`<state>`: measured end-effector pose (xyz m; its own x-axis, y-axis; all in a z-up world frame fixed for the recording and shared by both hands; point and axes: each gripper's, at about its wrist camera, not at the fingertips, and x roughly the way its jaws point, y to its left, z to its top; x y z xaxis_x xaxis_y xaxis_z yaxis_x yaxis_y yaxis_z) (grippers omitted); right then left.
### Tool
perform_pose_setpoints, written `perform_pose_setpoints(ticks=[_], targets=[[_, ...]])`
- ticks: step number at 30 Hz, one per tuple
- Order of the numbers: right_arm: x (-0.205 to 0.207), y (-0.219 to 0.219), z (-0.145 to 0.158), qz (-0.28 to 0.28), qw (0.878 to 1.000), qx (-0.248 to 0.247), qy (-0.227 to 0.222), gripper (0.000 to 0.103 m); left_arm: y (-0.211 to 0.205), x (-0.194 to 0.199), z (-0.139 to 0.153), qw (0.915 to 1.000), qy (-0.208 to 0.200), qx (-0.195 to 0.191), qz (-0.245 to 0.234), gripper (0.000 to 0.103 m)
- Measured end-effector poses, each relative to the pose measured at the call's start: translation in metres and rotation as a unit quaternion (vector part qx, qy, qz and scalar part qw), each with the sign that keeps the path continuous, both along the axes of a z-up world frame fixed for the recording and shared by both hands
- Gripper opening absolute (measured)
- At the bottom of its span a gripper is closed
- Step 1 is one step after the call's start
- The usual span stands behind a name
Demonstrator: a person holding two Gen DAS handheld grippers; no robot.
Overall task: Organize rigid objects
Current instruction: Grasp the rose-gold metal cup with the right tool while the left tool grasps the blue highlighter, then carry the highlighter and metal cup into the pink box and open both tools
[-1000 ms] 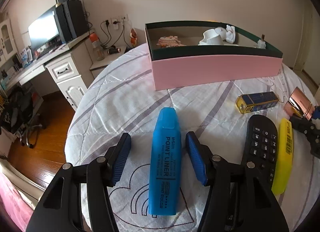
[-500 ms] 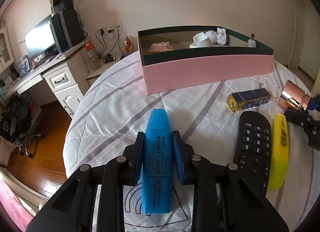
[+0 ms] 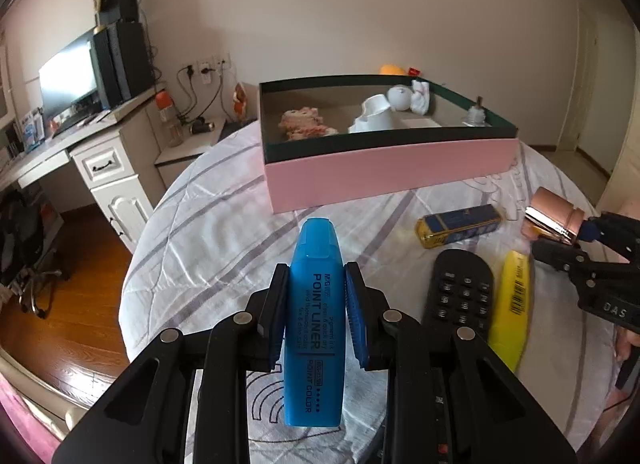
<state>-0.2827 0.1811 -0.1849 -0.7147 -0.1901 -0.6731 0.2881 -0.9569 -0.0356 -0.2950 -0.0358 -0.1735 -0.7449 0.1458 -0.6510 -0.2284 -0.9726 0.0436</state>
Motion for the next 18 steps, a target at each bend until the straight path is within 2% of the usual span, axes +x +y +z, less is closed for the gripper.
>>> perform_pose_setpoints(ticks=[18], targets=[[0.014, -0.004, 0.012, 0.015, 0.999, -0.035, 0.01, 0.047, 0.016, 0.021, 0.03, 0.9992, 0.03, -0.015, -0.021, 0.027]])
